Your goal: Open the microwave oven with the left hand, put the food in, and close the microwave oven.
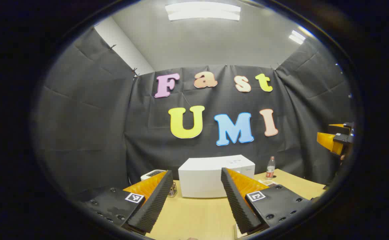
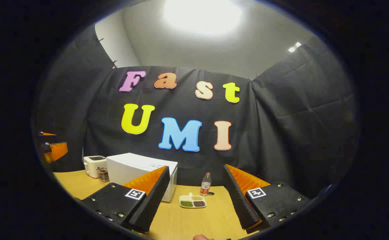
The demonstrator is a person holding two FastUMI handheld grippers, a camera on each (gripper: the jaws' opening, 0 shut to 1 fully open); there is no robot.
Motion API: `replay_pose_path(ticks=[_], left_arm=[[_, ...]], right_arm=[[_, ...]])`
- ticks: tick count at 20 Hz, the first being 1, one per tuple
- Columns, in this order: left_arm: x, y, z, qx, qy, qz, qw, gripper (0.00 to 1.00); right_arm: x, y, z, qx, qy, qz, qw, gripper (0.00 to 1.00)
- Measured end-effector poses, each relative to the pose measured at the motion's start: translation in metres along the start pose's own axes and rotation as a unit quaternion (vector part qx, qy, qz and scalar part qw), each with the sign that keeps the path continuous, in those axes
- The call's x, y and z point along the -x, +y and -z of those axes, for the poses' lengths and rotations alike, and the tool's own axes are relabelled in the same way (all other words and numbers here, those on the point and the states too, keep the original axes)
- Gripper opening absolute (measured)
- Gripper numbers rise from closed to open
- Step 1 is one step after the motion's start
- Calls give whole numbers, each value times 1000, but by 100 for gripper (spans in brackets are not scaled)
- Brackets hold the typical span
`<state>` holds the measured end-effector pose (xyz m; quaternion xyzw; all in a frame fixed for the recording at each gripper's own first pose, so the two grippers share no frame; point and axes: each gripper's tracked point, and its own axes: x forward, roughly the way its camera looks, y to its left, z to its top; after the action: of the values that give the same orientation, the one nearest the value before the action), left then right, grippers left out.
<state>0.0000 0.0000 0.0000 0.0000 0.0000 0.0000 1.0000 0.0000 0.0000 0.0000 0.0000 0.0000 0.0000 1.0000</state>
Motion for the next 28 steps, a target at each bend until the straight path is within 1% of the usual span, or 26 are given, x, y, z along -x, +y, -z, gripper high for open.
replay_pose_path(ticks=[4,9,13,14,15,18,21,25,27,28], left_arm=[[6,-12,5,1,3,4,1000,97],[10,-33,9,-4,7,7,1000,97],[9,-42,7,1,5,-5,1000,94],[9,-45,7,2,3,-8,1000,97],[7,-48,6,1,1,-10,1000,97],[-7,-59,8,-4,-1,-8,1000,97],[-28,-64,14,-14,-1,-2,1000,97],[-67,-73,25,-10,1,18,1000,97],[-90,-80,29,0,0,33,999,97],[-101,-83,30,2,-1,40,999,94]], right_arm=[[4,-6,6,1,2,-3,1000,95],[6,-17,15,-3,8,-7,1000,95],[4,-24,20,-15,13,-17,1000,95],[5,-25,22,-19,17,-21,999,95],[6,-24,22,-25,18,-25,999,95],[8,-21,25,-32,21,-31,999,95],[4,-15,24,-28,18,-36,999,95],[-8,-15,26,-28,20,-22,999,95],[-17,-18,23,-28,18,-5,999,96],[-21,-17,21,-29,16,0,999,95]])
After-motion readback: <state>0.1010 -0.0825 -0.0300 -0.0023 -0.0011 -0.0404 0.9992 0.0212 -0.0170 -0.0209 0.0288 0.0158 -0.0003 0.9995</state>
